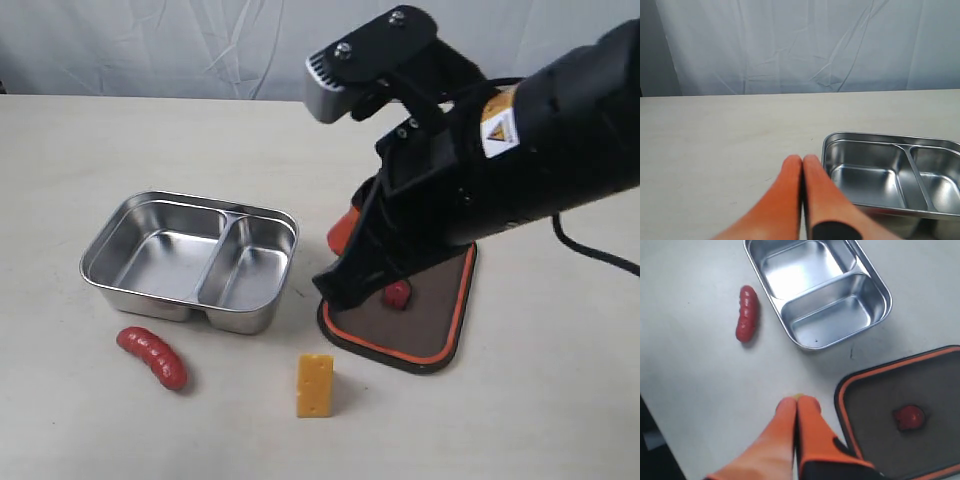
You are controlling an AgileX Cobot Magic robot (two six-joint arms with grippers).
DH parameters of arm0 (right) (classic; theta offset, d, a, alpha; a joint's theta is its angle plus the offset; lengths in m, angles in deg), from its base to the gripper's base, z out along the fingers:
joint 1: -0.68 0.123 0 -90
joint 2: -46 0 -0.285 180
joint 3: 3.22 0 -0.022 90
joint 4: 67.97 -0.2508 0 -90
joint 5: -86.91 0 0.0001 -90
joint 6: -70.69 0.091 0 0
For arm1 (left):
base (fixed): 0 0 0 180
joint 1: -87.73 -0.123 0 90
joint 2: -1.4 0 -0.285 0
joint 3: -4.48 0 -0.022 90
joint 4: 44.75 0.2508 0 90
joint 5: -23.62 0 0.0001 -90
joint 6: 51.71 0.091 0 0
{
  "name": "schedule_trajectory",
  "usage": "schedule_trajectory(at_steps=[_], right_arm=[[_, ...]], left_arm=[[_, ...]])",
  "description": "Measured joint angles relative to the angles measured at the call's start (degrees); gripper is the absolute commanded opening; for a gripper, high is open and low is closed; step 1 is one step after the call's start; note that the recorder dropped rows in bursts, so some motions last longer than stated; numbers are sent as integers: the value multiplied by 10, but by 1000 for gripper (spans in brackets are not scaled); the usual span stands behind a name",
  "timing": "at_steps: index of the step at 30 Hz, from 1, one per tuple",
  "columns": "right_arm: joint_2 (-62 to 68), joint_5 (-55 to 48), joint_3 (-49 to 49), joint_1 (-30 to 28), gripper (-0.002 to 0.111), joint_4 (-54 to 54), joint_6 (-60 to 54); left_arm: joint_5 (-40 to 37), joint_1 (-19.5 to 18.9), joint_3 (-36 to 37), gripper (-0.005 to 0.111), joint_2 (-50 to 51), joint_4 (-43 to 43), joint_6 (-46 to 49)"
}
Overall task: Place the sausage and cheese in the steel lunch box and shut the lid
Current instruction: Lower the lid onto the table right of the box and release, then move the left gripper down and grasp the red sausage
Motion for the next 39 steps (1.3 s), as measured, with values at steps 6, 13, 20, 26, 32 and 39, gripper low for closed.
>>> schedule_trajectory(at_steps=[6,13,20,26,32,39], right_arm=[[-82,12,-69,0,-1,-46,0],[-156,74,-174,0,-1,-104,0],[-195,138,-266,0,-1,-135,0],[-200,154,-302,0,-1,-145,0],[-201,197,-302,0,-1,-154,0],[-201,220,-302,0,-1,-165,0]], left_arm=[[1,0,0,0,0,1,0],[75,0,0,0,0,-72,-5],[138,0,0,0,0,-274,-39],[25,0,-54,0,2,-307,-12],[-104,0,-215,0,125,-403,247],[-245,0,-358,0,336,-596,609]])
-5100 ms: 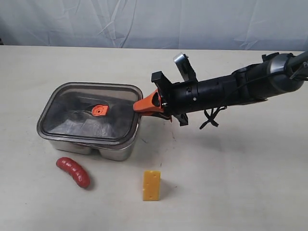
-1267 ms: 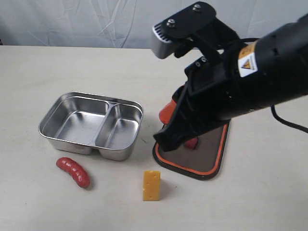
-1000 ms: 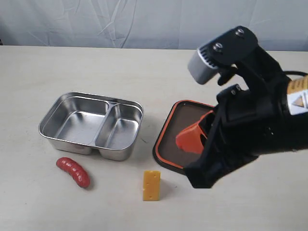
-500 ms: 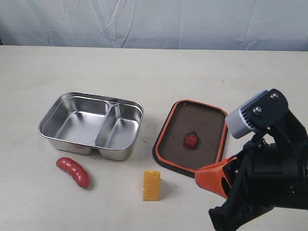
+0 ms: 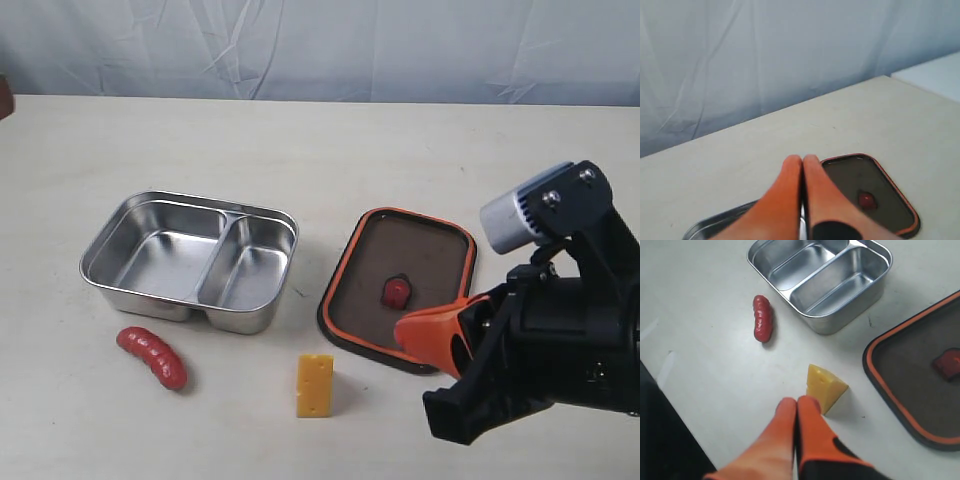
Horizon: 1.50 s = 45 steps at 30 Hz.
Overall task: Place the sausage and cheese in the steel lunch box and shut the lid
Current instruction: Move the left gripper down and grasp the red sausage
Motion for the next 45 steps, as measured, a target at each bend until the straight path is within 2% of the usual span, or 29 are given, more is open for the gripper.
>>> schedule_trajectory(at_steps=[2,4,9,12,15,20,23,25,28,33,38,45], right_arm=[[0,0,0,0,-1,-6,1],[0,0,0,0,-1,-7,1],[0,0,0,0,-1,-8,1],[0,-3,0,0,-1,-8,1],[0,-4,0,0,-1,-8,1],[0,-5,0,0,-1,-4,1],[0,-5,0,0,-1,2,1],[0,-8,0,0,-1,8,1],[0,-10,0,0,-1,16,1],[0,-19,0,0,-1,20,1],[0,-54,0,0,-1,25,1],[0,-59,0,0,-1,26,0]], left_arm=[[-28,0,-26,1,52,-19,57],[-61,0,-43,7,100,-20,102],[-132,0,-53,41,199,13,137],[-165,0,-53,51,252,45,114],[-200,11,-53,51,299,100,151],[-198,78,-53,51,351,188,310],[-170,169,-53,51,385,348,343],[-166,212,-53,51,402,446,337],[-134,251,-53,51,416,528,335],[-52,277,-55,51,457,546,332],[-39,284,-55,51,528,596,332],[-13,284,-55,51,562,618,332]])
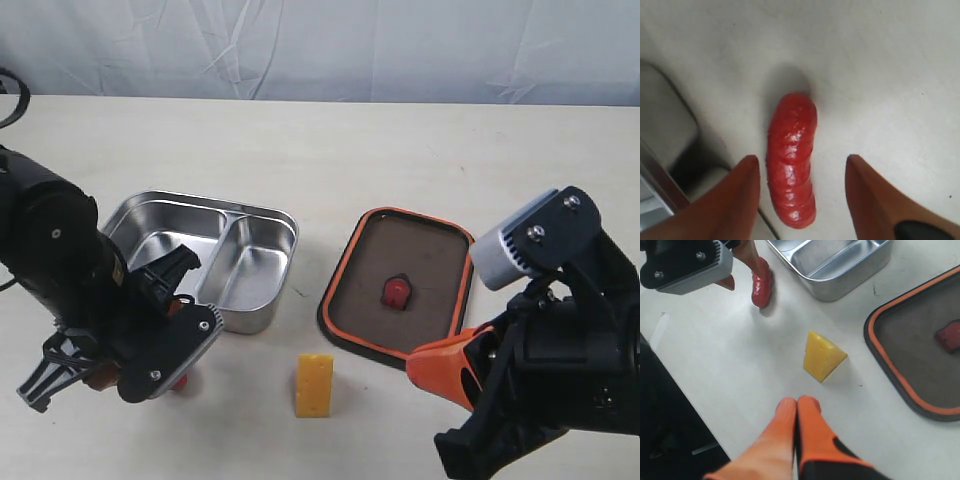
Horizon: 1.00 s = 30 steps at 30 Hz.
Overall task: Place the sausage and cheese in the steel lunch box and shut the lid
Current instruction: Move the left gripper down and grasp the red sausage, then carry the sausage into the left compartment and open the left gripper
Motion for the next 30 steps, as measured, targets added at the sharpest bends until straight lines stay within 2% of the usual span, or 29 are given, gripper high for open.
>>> schedule_trajectory(at_steps=[13,16,21,30], right_arm=[[0,-5,0,0,-1,1,0],[0,-6,0,0,-1,2,0],[0,-9,0,0,-1,2,0],[0,-9,0,0,-1,2,0]], left_arm=[[27,0,-1,49,53,4,0],[28,0,-1,34,54,4,0],[22,0,-1,2,54,4,0],[-1,0,-2,0,54,4,-13]])
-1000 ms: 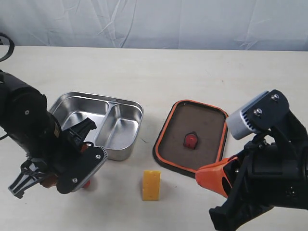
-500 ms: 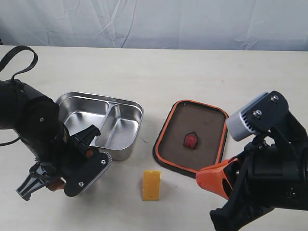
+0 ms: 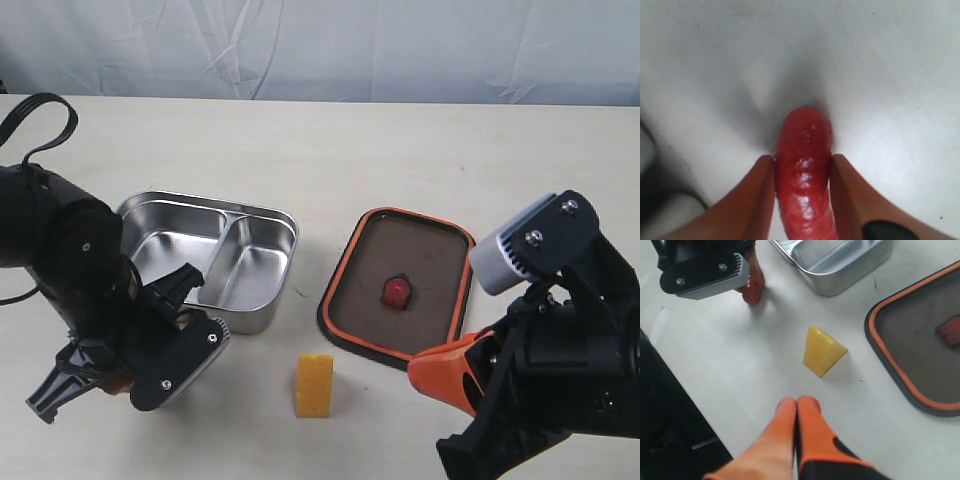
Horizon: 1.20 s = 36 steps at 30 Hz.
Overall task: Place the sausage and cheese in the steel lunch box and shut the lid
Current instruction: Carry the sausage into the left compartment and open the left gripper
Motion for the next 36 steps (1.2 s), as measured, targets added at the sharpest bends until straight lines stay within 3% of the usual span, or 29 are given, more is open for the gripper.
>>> schedule_trajectory(at_steps=[6,12,18,21,25,31,36], right_arm=[[0,0,0,0,-1,5,0],[0,0,0,0,-1,9,0],[0,0,0,0,-1,9,0],[0,0,0,0,-1,9,0],[0,0,0,0,-1,9,0],[0,0,0,0,-1,9,0],[0,0,0,0,-1,3,0]], left_arm=[[-25,42,1,0,-27,0,-22],[42,87,1,0,-90,0,-69],[144,90,-12,0,-132,116,-253],[164,75,-25,0,-133,197,-365],[175,12,-35,0,-133,243,-453],[218,-66,-36,0,-109,175,-493],[261,-81,-36,0,-73,117,-499]])
